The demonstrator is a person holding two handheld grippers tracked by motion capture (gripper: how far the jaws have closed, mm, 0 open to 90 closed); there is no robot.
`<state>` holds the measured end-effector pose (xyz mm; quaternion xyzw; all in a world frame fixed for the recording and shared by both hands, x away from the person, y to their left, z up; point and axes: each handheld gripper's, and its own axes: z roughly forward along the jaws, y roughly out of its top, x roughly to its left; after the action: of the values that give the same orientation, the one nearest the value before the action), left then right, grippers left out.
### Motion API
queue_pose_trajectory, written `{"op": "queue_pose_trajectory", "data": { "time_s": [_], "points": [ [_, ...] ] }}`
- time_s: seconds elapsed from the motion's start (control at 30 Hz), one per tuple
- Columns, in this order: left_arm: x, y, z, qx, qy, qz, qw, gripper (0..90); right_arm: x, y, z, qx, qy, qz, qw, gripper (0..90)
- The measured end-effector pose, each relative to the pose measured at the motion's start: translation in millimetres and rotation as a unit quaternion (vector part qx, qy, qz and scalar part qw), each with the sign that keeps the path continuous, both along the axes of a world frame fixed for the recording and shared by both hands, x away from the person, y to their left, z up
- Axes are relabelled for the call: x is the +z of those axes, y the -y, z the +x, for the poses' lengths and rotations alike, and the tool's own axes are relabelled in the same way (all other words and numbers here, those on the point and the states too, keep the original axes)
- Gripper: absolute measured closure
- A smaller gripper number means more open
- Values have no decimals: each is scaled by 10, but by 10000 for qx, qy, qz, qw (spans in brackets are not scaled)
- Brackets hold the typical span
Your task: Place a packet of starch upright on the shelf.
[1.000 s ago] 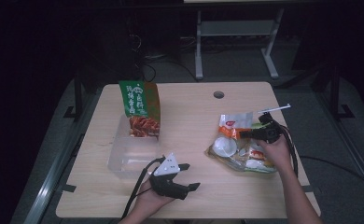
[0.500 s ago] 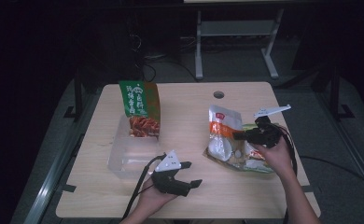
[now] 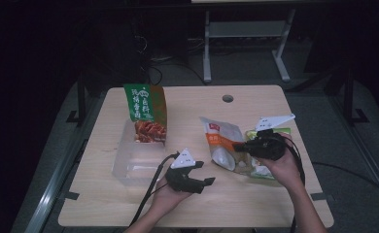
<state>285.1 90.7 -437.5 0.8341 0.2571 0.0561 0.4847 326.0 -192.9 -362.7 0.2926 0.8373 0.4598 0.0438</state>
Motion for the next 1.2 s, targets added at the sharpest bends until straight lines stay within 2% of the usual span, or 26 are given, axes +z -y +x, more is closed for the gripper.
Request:
{"op": "queue_pose_trajectory", "data": {
  "time_s": [0.07, 0.1, 0.13, 0.2, 0.27, 0.37, 0.4, 0.43, 0.5, 0.53, 0.63, 0.67, 0.7, 0.8, 0.87, 1.0, 1.13, 1.2],
  "points": [
    [-14, 14, 26, 60, -52, -28, 10000, 300, 41, -27, -67, 170, 102, 14, 9998, 900],
    [-24, 20, 37, 73, -88, -67, 9999, 300, 41, -27, -67, 170, 102, 14, 9998, 900],
    [-35, 23, 51, 78, -113, -53, 9999, 302, 62, -23, -109, 360, 161, 60, 9992, 900],
    [-57, 29, 73, 79, -193, -81, 9997, 302, 65, -22, -119, 408, 163, 68, 9990, 900],
    [-73, 38, 96, 69, -249, -137, 9996, 303, 61, -15, -139, 622, 71, 74, 9980, 900],
    [-83, 63, 140, 21, -312, -197, 9993, 319, 22, -17, -144, 776, -59, -11, 9970, 900],
    [-85, 82, 156, 19, -365, -239, 9990, 338, 9, -1, -140, 795, -68, 69, 9968, 900],
    [-83, 97, 181, -54, -429, -298, 9986, 443, -3, 18, -133, 758, -107, 68, 9970, 900],
    [-83, 107, 192, -69, -435, -342, 9984, 565, -12, 33, -126, 741, -102, 91, 9972, 900],
    [-81, 114, 202, -91, -438, -368, 9983, 565, -12, 33, -126, 741, -102, 91, 9972, 900],
    [-76, 132, 216, -106, -521, -476, 9974, 718, -14, 36, -127, 703, -87, 57, 9975, 900],
    [-74, 134, 215, -103, -508, -523, 9973, 815, -21, 48, -121, 642, -90, 53, 9979, 900],
    [-68, 139, 206, -88, -478, -555, 9973, 815, -21, 48, -121, 642, -90, 53, 9979, 900],
    [-29, 151, 166, 42, -218, -425, 9988, 878, -39, 63, -104, 520, -118, 64, 9986, 899],
    [-19, 148, 163, 116, -134, -375, 9991, 891, -35, 35, -111, 401, -26, -67, 9992, 899],
    [8, 114, 170, 316, -2, -271, 9991, 894, -54, 9, -92, 258, -4, -185, 9995, 897],
    [4, 88, 171, 459, 110, -123, 9988, 895, -142, -11, -57, 180, -73, -155, 9997, 876],
    [-4, 63, 176, 490, 54, -195, 9986, 895, -183, -29, -52, 149, -133, -133, 9997, 855]
  ]
}}
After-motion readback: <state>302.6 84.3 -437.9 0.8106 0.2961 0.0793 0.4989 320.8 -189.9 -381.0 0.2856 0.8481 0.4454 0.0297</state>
